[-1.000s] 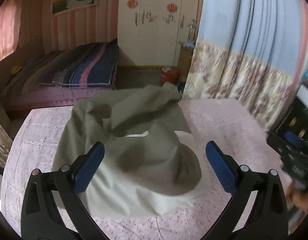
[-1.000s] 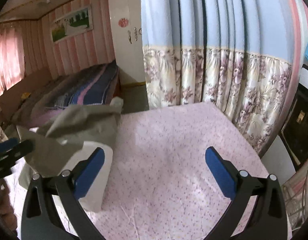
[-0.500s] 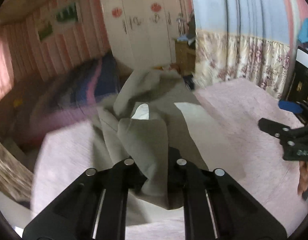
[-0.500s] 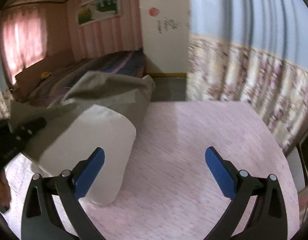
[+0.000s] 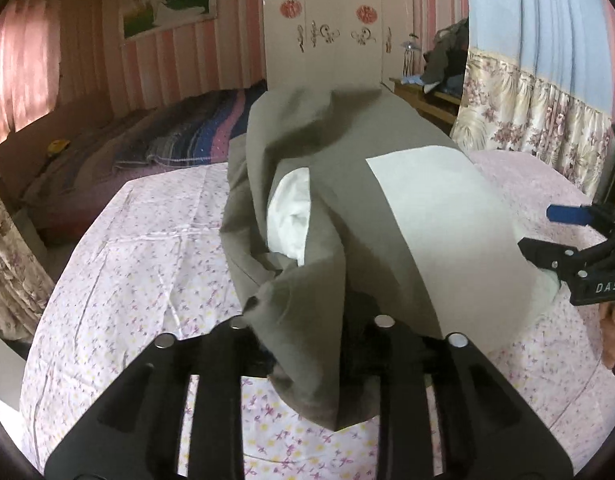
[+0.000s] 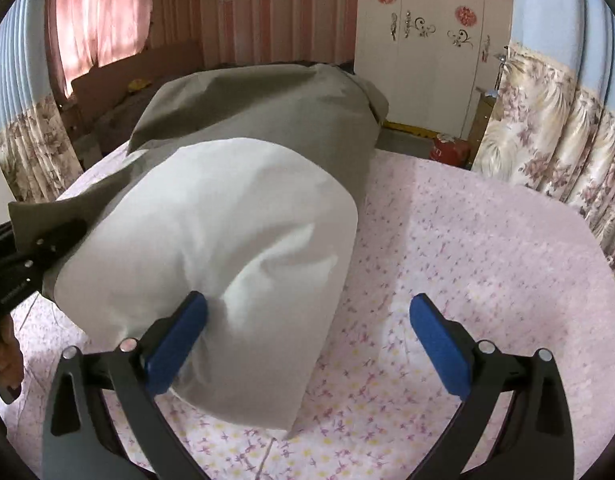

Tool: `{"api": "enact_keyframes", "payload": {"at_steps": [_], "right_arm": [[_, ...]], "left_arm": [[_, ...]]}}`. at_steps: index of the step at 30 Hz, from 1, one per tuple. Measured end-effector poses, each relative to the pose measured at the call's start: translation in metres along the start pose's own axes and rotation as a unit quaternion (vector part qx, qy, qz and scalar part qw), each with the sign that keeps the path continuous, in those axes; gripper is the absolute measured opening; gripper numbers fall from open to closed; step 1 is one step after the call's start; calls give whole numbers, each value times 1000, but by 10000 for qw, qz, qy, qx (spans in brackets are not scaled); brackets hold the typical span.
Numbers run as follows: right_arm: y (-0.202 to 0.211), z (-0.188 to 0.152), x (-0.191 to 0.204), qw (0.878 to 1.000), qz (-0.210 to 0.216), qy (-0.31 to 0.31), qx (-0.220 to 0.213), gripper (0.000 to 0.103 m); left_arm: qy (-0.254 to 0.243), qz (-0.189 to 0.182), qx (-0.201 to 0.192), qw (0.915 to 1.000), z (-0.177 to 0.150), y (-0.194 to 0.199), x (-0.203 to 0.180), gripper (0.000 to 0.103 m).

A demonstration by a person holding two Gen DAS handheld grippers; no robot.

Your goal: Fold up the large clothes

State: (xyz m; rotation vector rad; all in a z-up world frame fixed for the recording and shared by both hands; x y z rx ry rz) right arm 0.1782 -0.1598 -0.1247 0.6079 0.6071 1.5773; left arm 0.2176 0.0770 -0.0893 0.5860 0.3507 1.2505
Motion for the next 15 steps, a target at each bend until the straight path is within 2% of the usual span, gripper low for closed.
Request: {"api": "enact_keyframes", "payload": {"at_steps": [4,5,6,8,10,13,15], "right_arm": [[14,8,-4,10000,19,3,2,101],[21,15,-5,9999,60,17,-94,101],[30,20,-7,9998,73,27,-207,101],[44,34,-14,9992,54,24,-408,101],[52,48,-21,9986,55,-50,-527,101],[58,72,-36,9975,-6,-193,-682,101],[56,84,-41,9971,-40,-245,-725,101]], "left_arm": [[276,78,-44,9996,2,9,15,60],[307,99,-61,9995,5,15,18,68],[270,120,-117,9995,12,25,21,72],[119,144,-229,9996,29,41,22,90],[-22,190,-292,9994,54,56,24,96],[125,177,-371,9991,95,70,33,100],[163,244,-344,9990,118,64,36,100]]}}
Point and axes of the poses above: each gripper's, at about its wrist camera, not at the fingertips, and y roughly against the way its jaws point, x to its left, z to its top, the point moved 6 cm from there along -y, roughly the way its jaws point, and after that the axes turned 3 degrees about -y, right-handed, at the moved point
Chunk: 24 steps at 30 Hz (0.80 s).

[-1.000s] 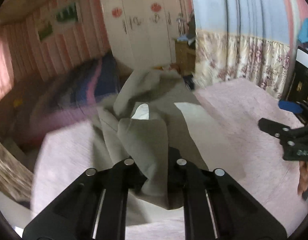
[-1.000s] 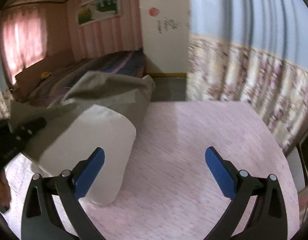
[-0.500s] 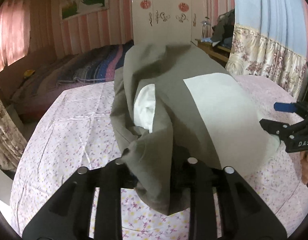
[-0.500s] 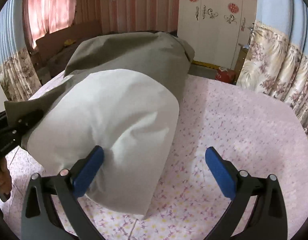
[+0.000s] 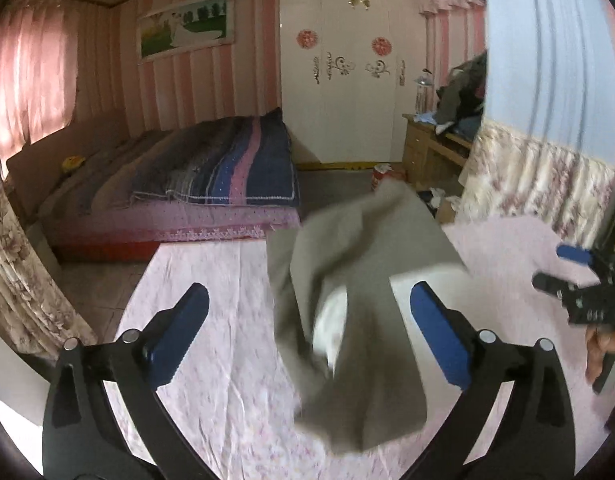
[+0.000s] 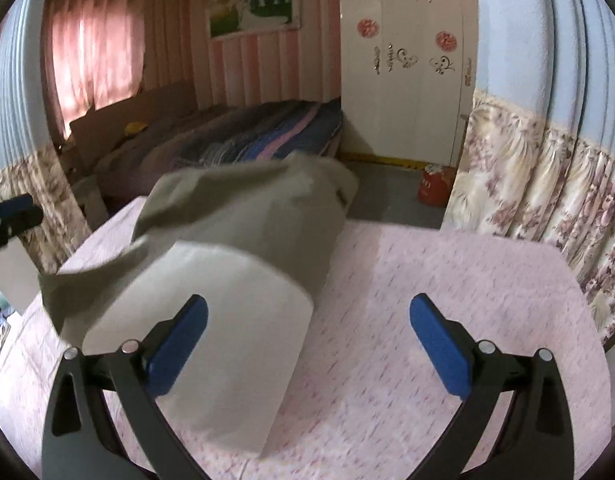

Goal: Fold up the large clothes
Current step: 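Grasp the folded jacket with the left gripper and lift it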

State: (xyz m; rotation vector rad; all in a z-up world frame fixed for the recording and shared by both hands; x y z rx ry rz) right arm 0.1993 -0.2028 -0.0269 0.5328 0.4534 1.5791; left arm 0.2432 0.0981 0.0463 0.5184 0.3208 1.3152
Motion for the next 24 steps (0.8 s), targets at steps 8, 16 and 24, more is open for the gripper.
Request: {"api": "enact_keyframes", "payload": {"at_steps": [8,16,24], "right_arm": [[-41,41,0,10000,-47,-63,61,101],[-77,44,15,9996,70,-1,257,101],[-89,47,21,9996,76,11,258,101]], "left_arm": [[375,64,1041,9938,33,-115,-11,100],[532,32,1751,9831,9,-199,-15,88],[414,-544,1332,9887,36,-189,-13,5]]}}
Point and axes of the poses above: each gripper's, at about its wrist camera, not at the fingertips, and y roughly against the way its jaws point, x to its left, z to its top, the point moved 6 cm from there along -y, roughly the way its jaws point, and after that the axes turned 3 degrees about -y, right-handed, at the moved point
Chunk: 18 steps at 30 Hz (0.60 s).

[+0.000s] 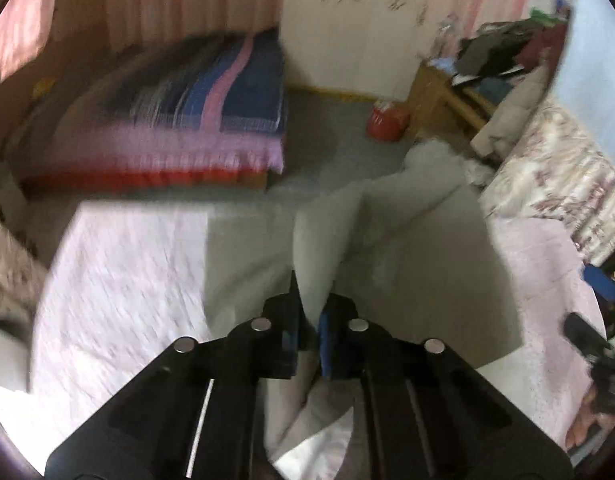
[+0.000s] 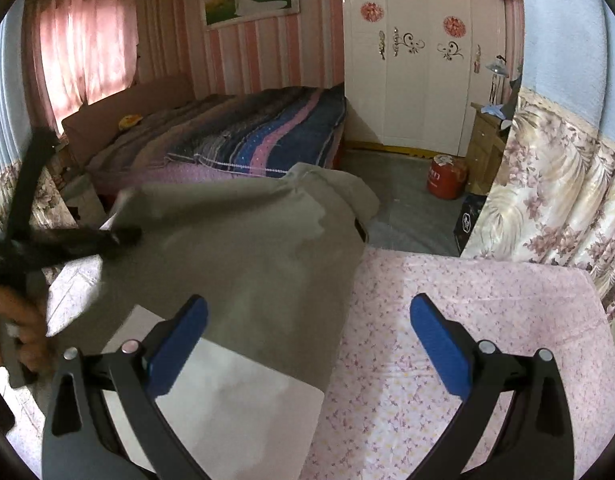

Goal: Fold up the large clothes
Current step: 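Grasp the folded jacket with the left gripper and lift it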

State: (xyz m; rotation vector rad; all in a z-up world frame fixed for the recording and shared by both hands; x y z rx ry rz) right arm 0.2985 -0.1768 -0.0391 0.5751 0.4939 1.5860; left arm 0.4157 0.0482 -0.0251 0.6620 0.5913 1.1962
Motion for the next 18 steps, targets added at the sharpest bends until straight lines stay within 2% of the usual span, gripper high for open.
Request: {"api": "enact_keyframes", "payload": {"at_steps": [2,4,6,7,8,9,10,11,12,13,14,16,18], "right_arm": [[-1,7,5,9999,23,-30,-113,101],[-6,11,11,9999,44,-79,-137,101],[-15,13,17,9998,38,-144,-140,101],[-19,13,21,9998,34,-150,-135,101],[-25,11,24,9998,3,-178,-124,101],[-32,8,27,9997,-1,-226,-66,101],[-39,4,28,9996,-5,-276,4,101],[-48,-1,28,9993,-39,-359,66,101],[-54,-7,27,9991,-106,-394,129,101],[-61,-12,26,9988,-199,-399,196,101],[-68,-20,22,9982,-335,-426,258,101],[-75,-33,16,9974,-429,-508,263,101],[-81,-44,12,9970,-369,-596,315,101]], "left_arm": [[-447,167,-311,9984,16,20,-6,5],[-762,591,-378,9946,23,20,-7,5],[-744,840,-270,9933,21,6,0,6],[-472,841,-124,9953,14,-7,9,9],[-255,925,-20,9954,8,-18,17,19],[-48,1094,59,9940,-1,-28,27,21],[183,1176,183,9927,-15,-41,37,29],[371,1145,270,9924,-25,-48,42,44],[569,1163,305,9911,-34,-53,47,53],[751,1228,280,9892,-43,-55,52,73],[913,1251,213,9877,-50,-54,58,87],[1285,1246,84,9838,-65,-49,67,97],[1336,1241,103,9832,-76,-51,67,100]]}}
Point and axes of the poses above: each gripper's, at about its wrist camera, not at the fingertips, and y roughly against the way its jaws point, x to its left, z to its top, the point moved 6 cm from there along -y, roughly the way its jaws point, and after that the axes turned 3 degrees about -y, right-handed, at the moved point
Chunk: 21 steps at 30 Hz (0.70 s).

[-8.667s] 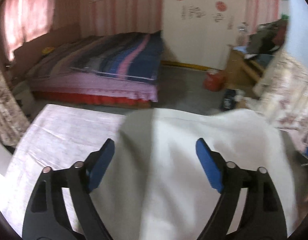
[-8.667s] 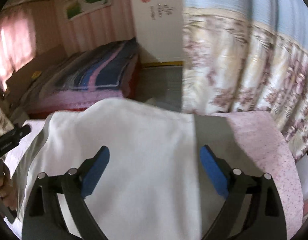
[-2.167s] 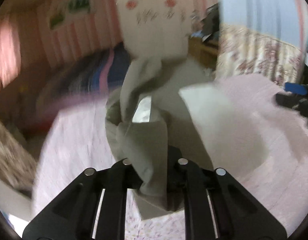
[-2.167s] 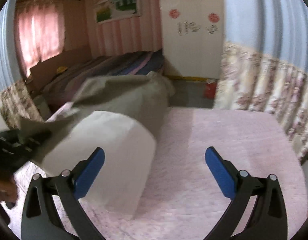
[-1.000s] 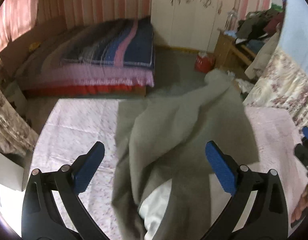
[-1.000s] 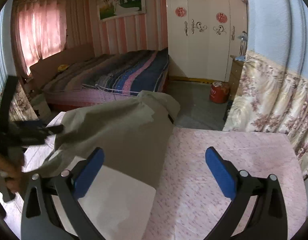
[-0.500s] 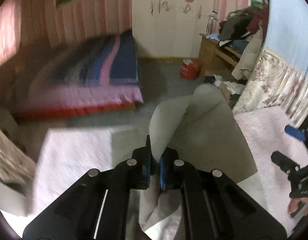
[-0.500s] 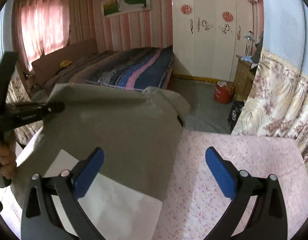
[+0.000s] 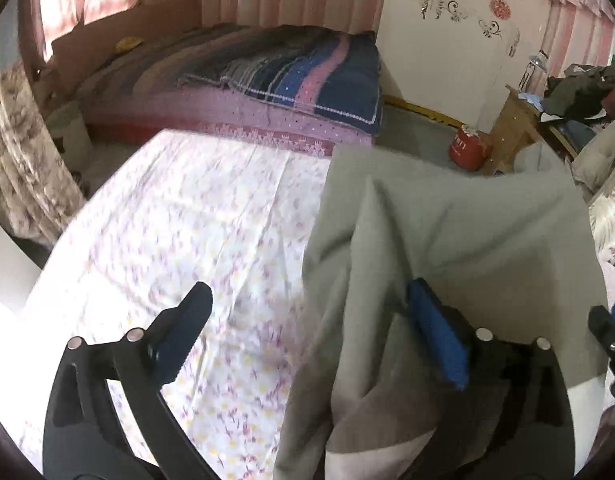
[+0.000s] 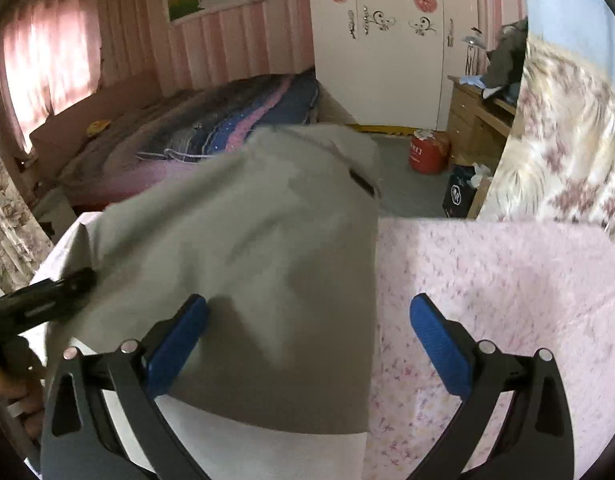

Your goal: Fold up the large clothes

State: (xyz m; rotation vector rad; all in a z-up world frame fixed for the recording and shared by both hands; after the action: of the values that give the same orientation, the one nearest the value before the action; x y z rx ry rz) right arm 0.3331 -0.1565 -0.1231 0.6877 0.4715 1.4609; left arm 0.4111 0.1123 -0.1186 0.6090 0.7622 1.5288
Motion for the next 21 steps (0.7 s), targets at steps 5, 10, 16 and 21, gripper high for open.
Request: {"api": "enact_keyframes", "payload": {"at_steps": [5,10,16,21], "right_arm": [[-8,-7,-5,9998,-42,151,140,101],[-3,-15,4,9957,-546,729,182,101],[30,-32,-5,9983,-305,503,13,101],[53,-60,-7,9987,-155,472,82,101]], "left_arm": [[-101,105,75,9999,-14,-4,-1,100],[-377,86,-79,9992,-26,10,-2,100],[-721,192,-486,9960,-49,42,-9,100],[-903,166,-696,9933,-76,76,-16,100]]}}
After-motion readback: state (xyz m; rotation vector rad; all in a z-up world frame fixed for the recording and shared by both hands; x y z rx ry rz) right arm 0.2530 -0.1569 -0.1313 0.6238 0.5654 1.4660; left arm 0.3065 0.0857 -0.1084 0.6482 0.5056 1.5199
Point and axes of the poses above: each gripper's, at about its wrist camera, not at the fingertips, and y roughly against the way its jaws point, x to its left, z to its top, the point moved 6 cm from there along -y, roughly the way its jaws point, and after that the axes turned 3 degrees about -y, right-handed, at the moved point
